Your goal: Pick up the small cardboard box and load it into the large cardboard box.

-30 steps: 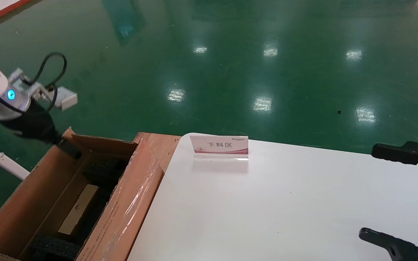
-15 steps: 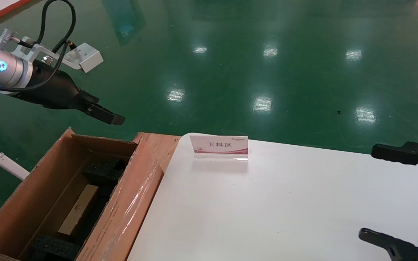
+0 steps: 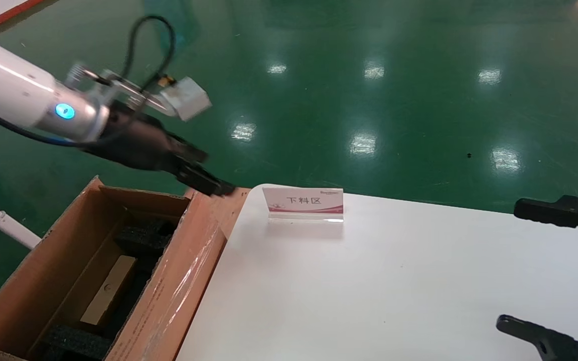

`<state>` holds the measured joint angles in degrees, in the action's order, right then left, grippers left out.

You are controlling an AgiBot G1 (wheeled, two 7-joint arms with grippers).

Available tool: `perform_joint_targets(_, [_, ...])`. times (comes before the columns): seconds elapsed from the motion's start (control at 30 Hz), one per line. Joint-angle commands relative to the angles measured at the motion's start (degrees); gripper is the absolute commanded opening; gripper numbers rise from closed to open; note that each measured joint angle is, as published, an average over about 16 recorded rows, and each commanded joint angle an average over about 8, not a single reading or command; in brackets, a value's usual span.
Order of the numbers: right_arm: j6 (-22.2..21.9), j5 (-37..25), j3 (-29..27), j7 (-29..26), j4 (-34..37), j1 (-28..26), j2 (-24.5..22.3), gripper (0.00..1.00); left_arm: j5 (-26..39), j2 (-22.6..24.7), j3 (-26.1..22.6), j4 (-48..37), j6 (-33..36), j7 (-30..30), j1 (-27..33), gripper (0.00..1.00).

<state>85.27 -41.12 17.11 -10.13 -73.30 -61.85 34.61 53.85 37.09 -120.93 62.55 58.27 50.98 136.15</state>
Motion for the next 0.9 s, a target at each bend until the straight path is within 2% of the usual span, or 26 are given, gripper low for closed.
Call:
perform_joint_targets(0.03, [0.0,0.0,0.0,0.0,0.0,0.0,0.0,1.00,-0.5,-0.1,4.3,0.4,1.1,-1.6,-3.0,1.00])
perform_joint_targets(0.9, [0.1,-0.2,-0.3,-0.2,-0.1,0.1,0.1,1.00,-6.8,-1.2,59.4,6.2,15.5,-22.8,-42.3,1.00])
